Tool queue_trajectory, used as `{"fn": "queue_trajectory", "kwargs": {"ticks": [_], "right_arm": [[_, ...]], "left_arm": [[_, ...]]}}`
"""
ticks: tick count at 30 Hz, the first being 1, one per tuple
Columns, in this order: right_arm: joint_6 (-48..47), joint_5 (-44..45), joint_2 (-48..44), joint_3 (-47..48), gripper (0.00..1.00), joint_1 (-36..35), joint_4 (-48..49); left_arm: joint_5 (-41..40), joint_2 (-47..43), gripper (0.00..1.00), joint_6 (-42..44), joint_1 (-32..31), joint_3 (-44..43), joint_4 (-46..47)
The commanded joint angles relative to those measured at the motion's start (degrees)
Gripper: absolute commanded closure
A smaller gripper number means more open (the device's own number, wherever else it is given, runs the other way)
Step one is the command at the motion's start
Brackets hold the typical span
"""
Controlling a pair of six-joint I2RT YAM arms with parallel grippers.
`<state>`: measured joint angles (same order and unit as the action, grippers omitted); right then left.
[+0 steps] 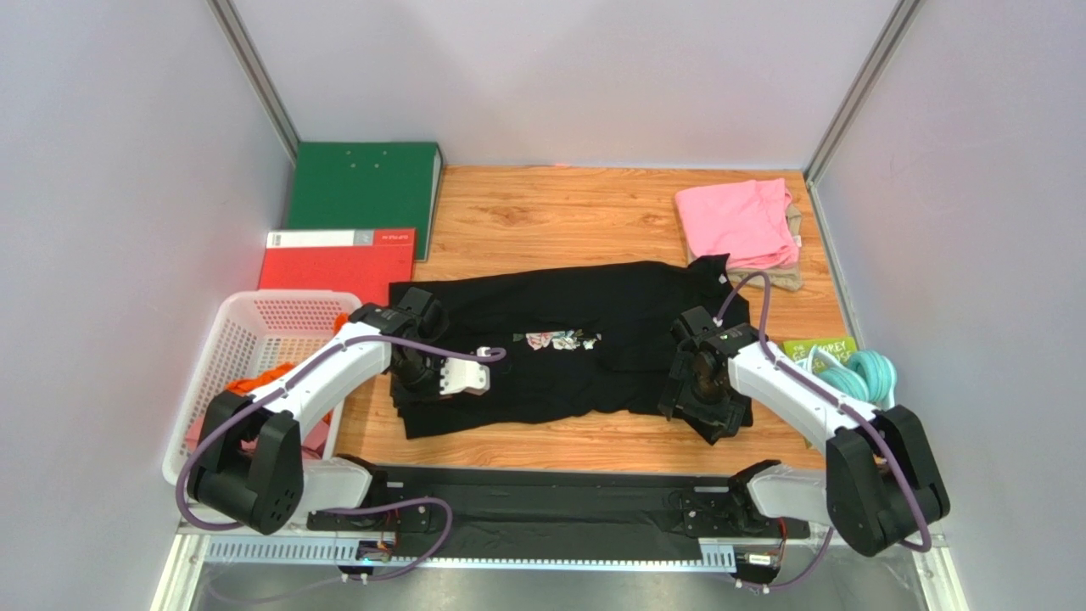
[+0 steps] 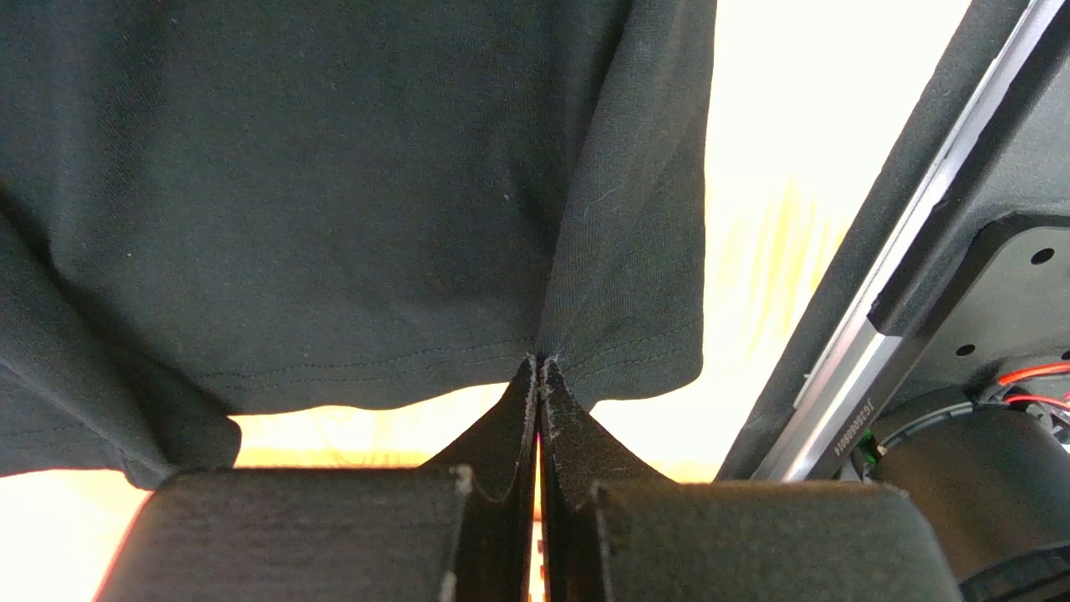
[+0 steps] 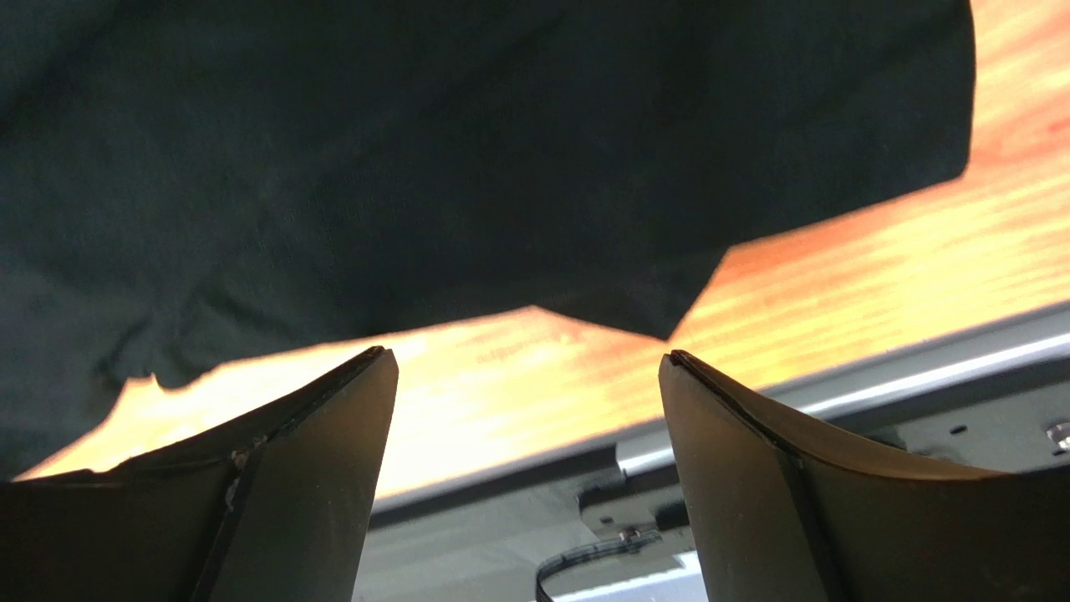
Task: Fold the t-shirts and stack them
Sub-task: Grap the side of the flattened tshirt closest away from the robot with both arms
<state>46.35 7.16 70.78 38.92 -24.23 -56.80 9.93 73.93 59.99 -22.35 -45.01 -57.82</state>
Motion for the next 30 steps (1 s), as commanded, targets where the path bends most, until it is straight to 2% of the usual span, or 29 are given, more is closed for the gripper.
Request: {"fn": "queue_trajectory", "kwargs": {"ticks": [1, 8, 19, 22, 25, 28, 29, 30], "right_arm": [[1.38, 4.70, 2.51, 2.82, 0.17, -0.12, 4.50], [-0.73, 9.72, 3.75, 5.12, 0.17, 3.83, 4.32], [-0.47, 6.20, 4.36, 0.90, 0.19, 6.39, 8.80], [-0.12, 4.27, 5.33, -1.29, 0.29, 6.30, 11.25], [0.15, 2.35, 7.00, -2.70, 0.53, 6.39, 13.45], [-0.03, 1.11, 7.70, -2.62, 0.65, 6.30, 14.17], [-0.12, 1.02, 7.53, -2.44, 0.77, 6.39, 14.08], [-0.38, 1.02, 6.92, -2.09, 0.82, 6.39, 13.82]], "left_arm": [[0.53, -1.77, 1.00, 1.89, 0.46, 0.72, -0.62], [0.70, -2.39, 1.00, 1.98, 0.73, 1.95, -0.27], [0.35, -2.91, 1.00, 2.06, 0.90, 1.51, -0.54], [0.09, -3.00, 1.00, 1.98, 0.90, 1.07, -0.54], [-0.27, -3.18, 1.00, 1.80, 0.90, 0.63, -0.80], [-0.53, -3.44, 1.00, 1.71, 0.90, 0.19, -1.24], [-0.62, -3.53, 1.00, 1.54, 0.99, -0.24, -1.24], [-0.70, -3.62, 1.00, 1.54, 0.99, -0.34, -1.33]]}}
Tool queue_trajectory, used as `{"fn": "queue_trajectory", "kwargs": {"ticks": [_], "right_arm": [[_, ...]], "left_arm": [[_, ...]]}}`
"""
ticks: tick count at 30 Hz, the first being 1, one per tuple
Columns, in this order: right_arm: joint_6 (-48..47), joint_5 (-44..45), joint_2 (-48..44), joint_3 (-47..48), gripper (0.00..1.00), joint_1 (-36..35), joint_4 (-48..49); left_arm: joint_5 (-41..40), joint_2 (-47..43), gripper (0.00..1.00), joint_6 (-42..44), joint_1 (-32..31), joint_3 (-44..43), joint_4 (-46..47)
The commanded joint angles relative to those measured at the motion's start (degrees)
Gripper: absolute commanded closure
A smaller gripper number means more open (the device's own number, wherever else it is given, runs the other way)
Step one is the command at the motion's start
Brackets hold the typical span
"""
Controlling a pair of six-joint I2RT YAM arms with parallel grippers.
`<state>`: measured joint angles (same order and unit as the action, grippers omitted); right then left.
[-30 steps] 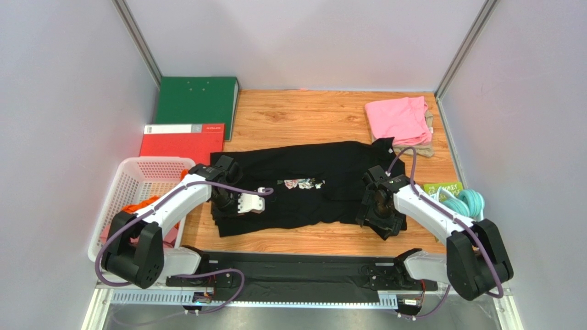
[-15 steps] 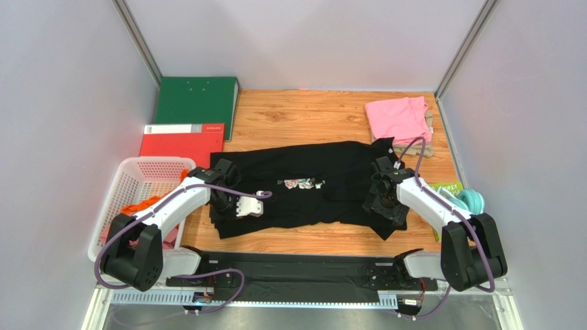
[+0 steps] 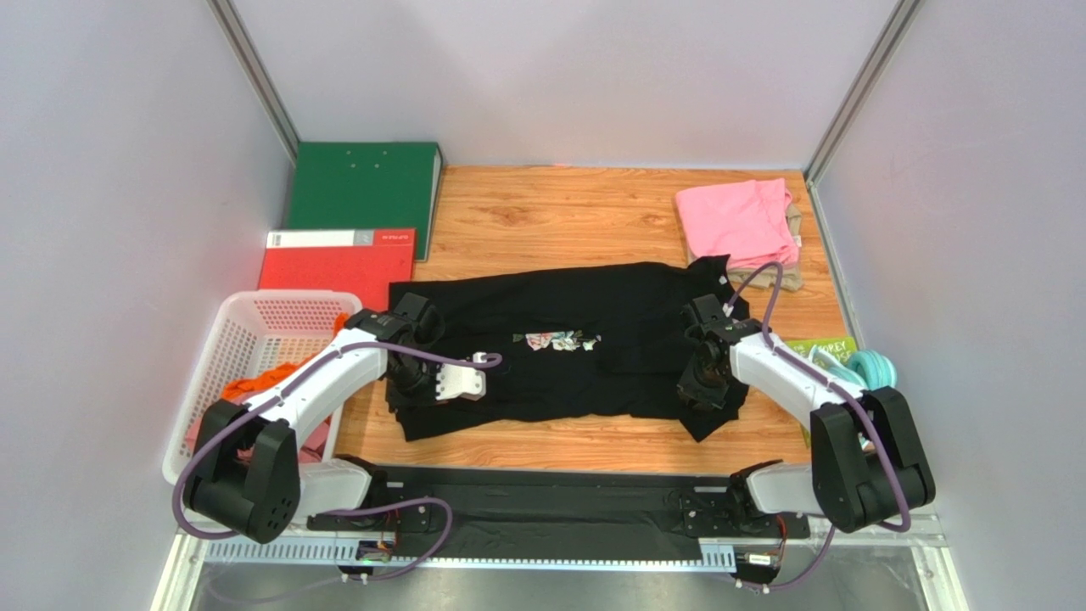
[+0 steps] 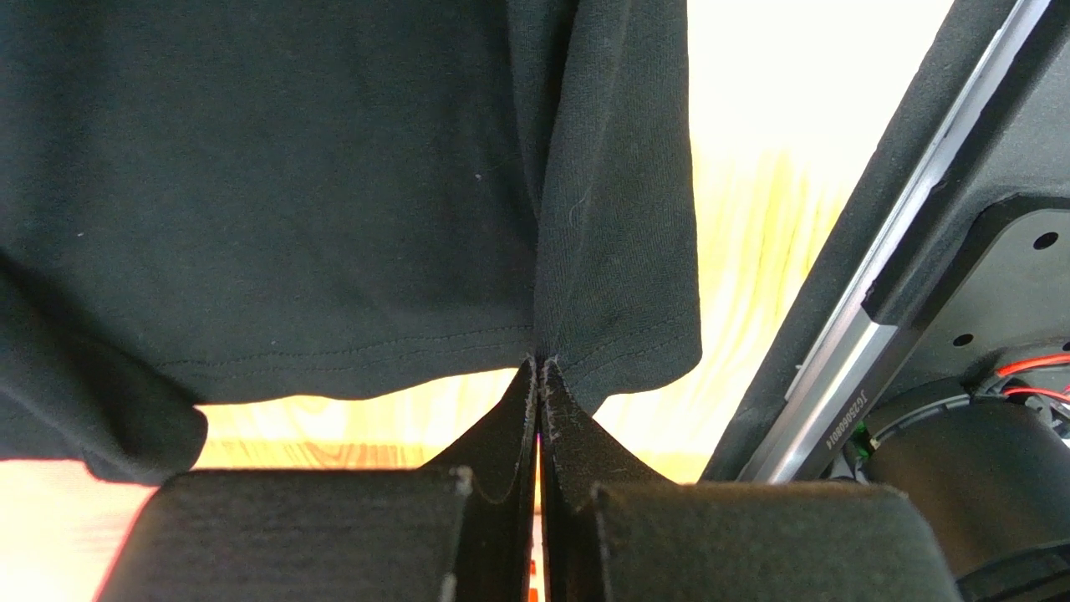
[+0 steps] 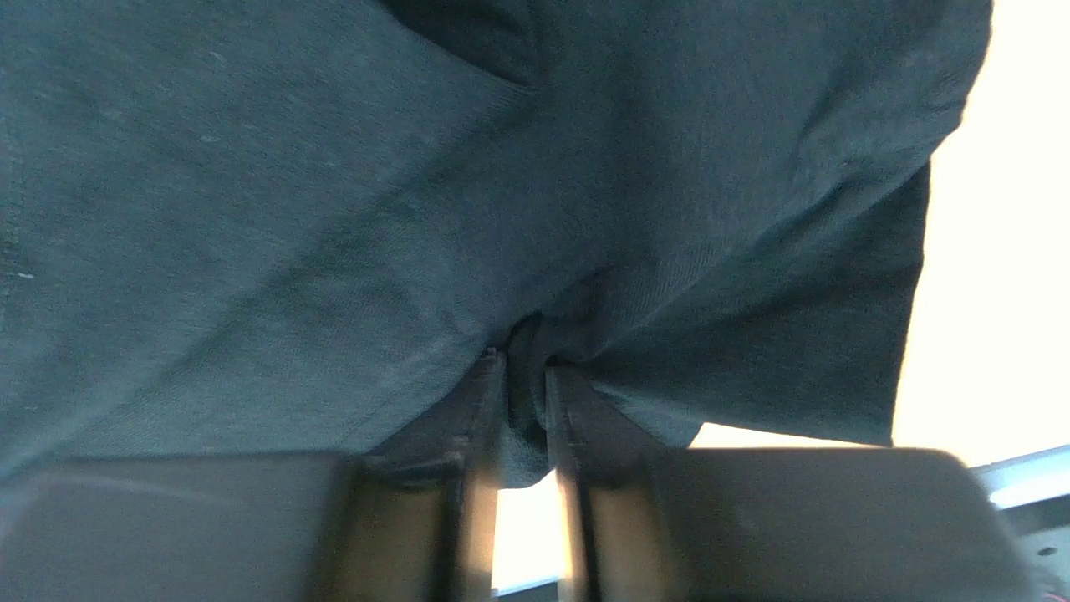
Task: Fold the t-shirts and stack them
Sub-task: Grap the side of the flattened tshirt closest away from the robot with both arms
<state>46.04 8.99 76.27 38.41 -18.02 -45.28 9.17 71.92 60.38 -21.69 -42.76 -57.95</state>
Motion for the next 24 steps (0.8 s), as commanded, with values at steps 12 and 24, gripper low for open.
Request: {"fn": "queue_trajectory", "kwargs": {"ticks": [12, 24], "right_arm": [[-3.77, -0.82, -9.46, 10.54, 1.00, -0.08, -12.45], [0.80, -7.06, -25.90, 5.98, 1.00, -2.19, -24.23]], "left_arm": [[-2.49, -6.43, 1.00, 0.88, 0.77, -5.92, -5.49], [-2.84, -15.30, 1.00, -0.44, 1.92, -9.09, -13.84]]}}
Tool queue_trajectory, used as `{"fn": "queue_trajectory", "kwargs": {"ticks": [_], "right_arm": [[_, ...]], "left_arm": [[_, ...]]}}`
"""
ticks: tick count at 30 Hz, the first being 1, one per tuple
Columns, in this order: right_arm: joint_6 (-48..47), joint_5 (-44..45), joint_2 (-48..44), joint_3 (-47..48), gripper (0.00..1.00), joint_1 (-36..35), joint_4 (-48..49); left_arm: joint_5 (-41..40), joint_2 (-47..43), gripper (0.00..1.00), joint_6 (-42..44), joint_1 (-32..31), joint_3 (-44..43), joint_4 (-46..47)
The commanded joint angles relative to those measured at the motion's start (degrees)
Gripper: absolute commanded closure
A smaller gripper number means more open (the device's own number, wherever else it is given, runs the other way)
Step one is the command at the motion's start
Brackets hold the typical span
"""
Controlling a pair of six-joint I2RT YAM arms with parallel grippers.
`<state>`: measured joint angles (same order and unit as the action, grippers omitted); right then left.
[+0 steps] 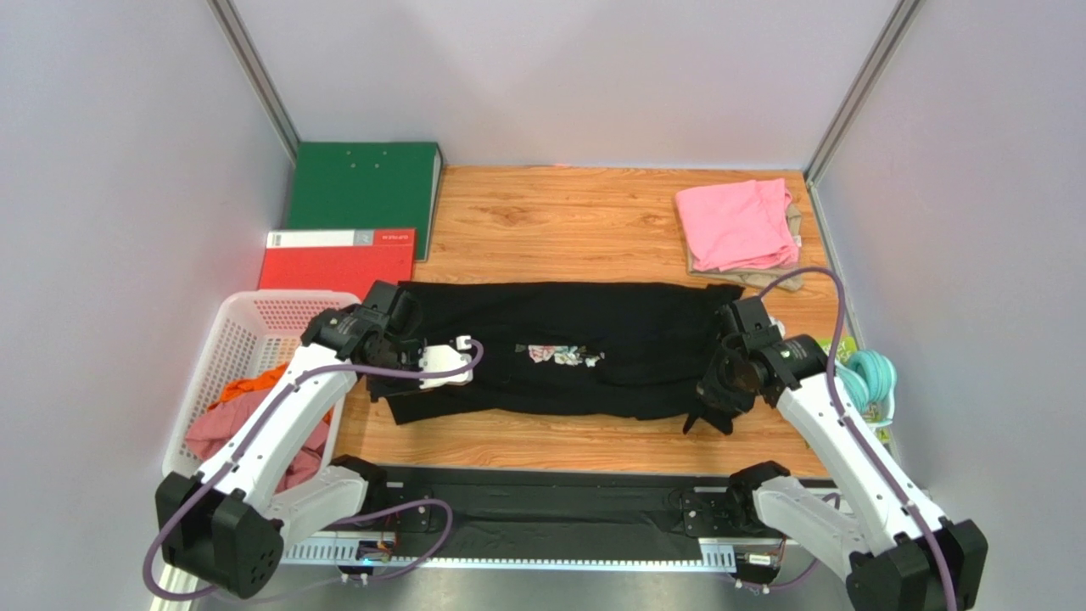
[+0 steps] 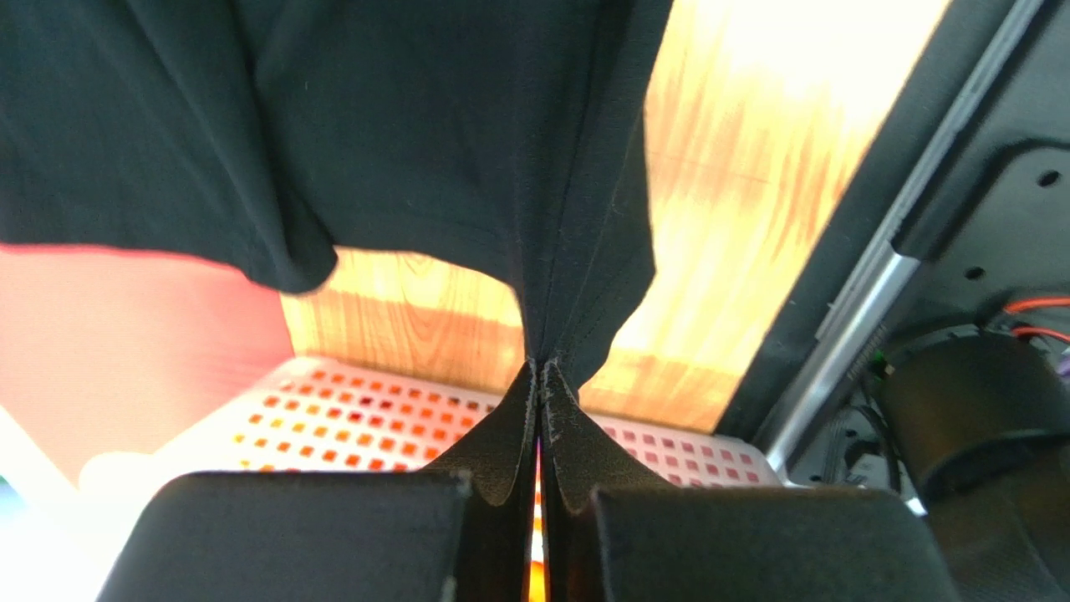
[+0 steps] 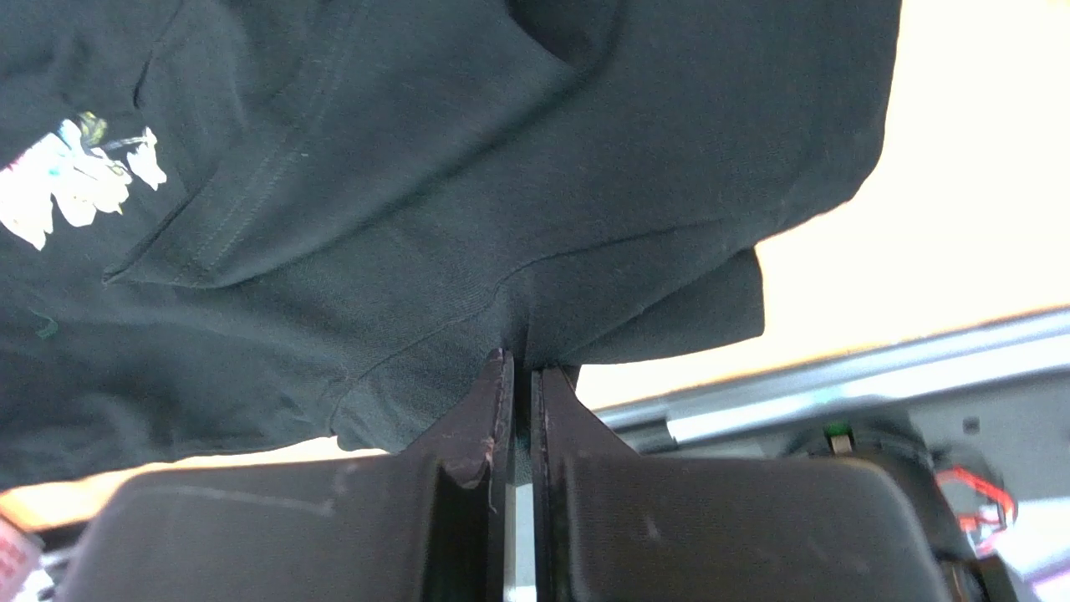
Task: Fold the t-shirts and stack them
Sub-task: Grap the side of the flattened tshirt closest away from the robot with both arms, then fold the other side of the tshirt into a rectangle
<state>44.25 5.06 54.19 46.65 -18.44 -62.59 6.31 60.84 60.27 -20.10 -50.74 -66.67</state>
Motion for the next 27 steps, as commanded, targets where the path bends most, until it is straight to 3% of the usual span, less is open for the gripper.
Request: {"fn": "queue_trajectory", "kwargs": {"ticks": [1, 6, 10, 16, 19, 22, 26, 27], "right_arm": [[3.12, -3.56, -4.44, -2.53, 1.00, -2.47, -7.80], [3.65, -6.18, -7.79, -3.85, 1.00, -4.50, -11.50], [2.34, -3.41, -4.99, 0.00, 1.00, -4.50, -11.33], [-1.79, -1.71, 7.47, 8.89, 1.00, -3.36, -4.84], [-1.27, -6.35, 11.10, 9.51, 1.00, -3.01, -1.05], [-0.74, -6.99, 10.59, 6.62, 1.00, -3.18, 1.32], [-0.57, -6.20, 9.35, 4.15, 1.00, -3.18, 1.94], [-0.65, -6.03, 9.26, 3.80, 1.00, -3.18, 1.86]], "left_arm": [[0.02, -5.02, 1.00, -0.42, 0.32, -0.94, -5.57], [-0.85, -8.71, 1.00, -0.33, 0.32, -0.76, -8.03], [-1.12, -9.07, 1.00, 0.64, 0.32, -1.38, -7.69], [-2.44, -0.56, 1.00, 1.69, 0.50, -4.96, -1.27], [0.44, 5.24, 1.00, -0.14, 0.59, -9.36, -2.57], [1.88, 7.19, 0.99, -0.24, -0.29, -6.85, -6.27], [-1.65, 4.39, 0.83, 1.16, -1.00, 1.34, -5.04], [-0.95, 3.77, 0.75, 0.99, -0.91, 2.13, -5.74]]}}
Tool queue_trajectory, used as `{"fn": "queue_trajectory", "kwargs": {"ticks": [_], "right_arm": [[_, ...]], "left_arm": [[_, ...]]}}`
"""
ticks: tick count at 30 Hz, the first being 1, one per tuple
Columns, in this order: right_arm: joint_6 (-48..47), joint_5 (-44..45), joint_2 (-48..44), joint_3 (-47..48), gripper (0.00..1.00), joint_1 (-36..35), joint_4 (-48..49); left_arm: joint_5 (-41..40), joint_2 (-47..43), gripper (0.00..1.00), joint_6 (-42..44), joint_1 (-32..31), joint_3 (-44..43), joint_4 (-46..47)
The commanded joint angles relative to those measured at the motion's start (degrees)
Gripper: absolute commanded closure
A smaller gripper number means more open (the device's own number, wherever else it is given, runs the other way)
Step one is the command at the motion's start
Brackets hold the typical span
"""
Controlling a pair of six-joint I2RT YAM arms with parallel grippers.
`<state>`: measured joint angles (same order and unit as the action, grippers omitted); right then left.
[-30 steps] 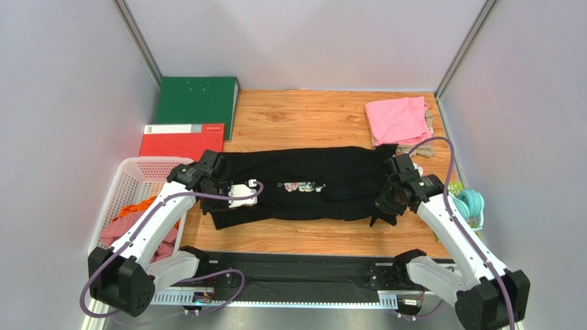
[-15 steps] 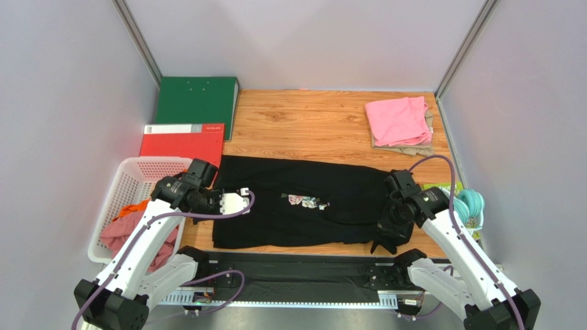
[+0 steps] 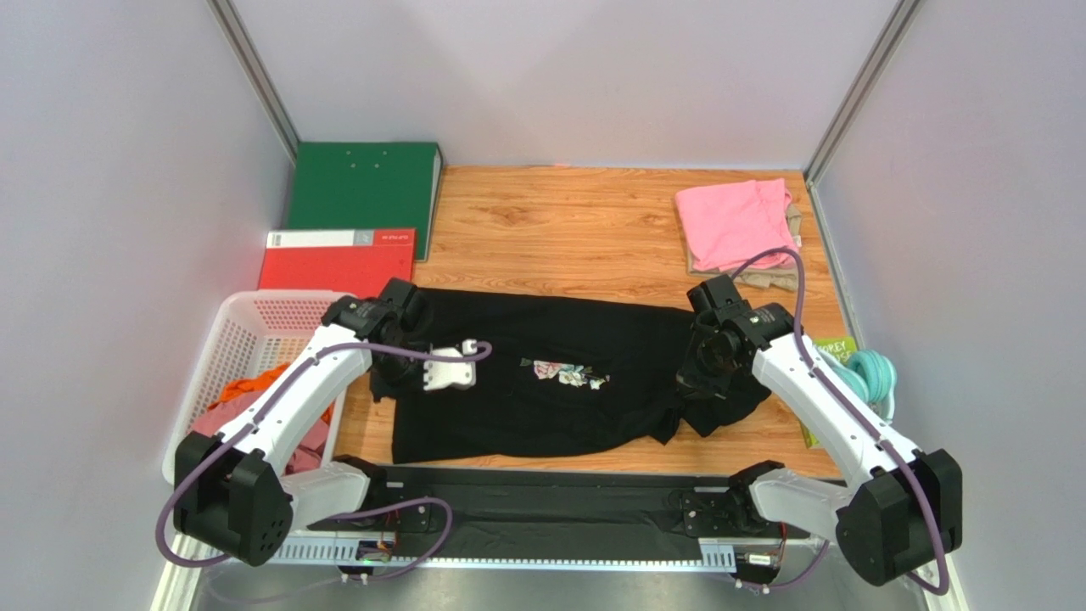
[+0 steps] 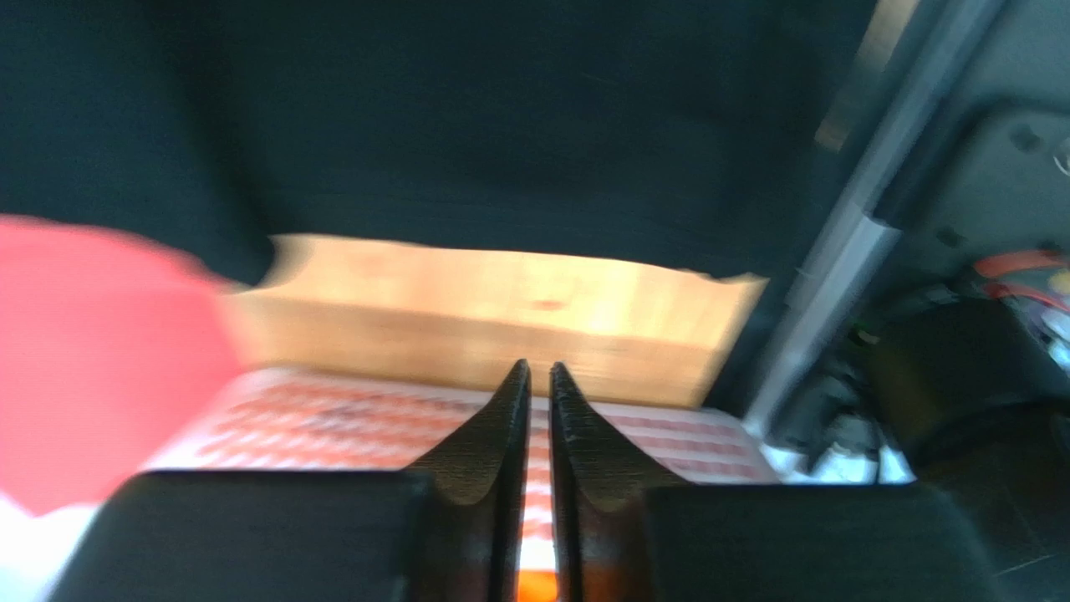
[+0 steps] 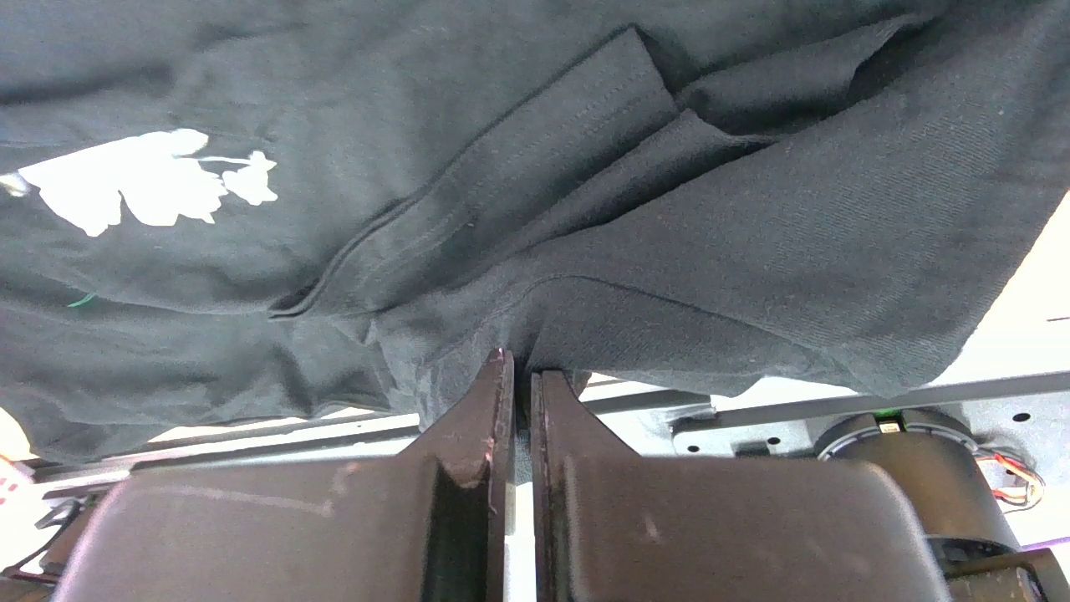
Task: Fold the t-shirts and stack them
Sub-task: Fold the other side of the tshirt into a rectangle
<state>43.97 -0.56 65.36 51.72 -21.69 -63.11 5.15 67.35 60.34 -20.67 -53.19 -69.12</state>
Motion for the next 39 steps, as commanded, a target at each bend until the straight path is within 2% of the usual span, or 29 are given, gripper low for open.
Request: {"fn": "queue_trajectory", "kwargs": {"ticks": [1, 8, 15, 21, 33, 39], "right_arm": [[-0.37, -0.32, -2.17, -1.80, 1.00, 0.07, 2.47], [-0.28, -0.15, -1.47, -2.07, 1.00, 0.16, 3.61], [0.33, -0.15, -1.29, -1.71, 1.00, 0.07, 3.79], [0.60, 0.12, -1.82, -2.85, 1.00, 0.07, 4.23], [0.33, 0.12, -1.64, -3.82, 1.00, 0.07, 5.28], [0.24, 0.29, -1.64, -4.26, 1.00, 0.16, 5.72]], "left_arm": [[1.61, -3.45, 0.72, 0.66, -0.34, 5.72, -4.00], [0.30, -7.76, 0.66, 1.19, -0.87, 11.00, -4.71], [0.13, -5.22, 0.55, -2.50, -4.73, 13.64, 0.12], [1.71, -3.19, 0.47, -4.43, -4.91, 15.57, 5.31], [4.78, 0.94, 0.39, -8.03, -5.96, 16.80, 7.42], [4.17, 0.59, 0.39, -9.36, -5.97, 19.43, 7.60]]}}
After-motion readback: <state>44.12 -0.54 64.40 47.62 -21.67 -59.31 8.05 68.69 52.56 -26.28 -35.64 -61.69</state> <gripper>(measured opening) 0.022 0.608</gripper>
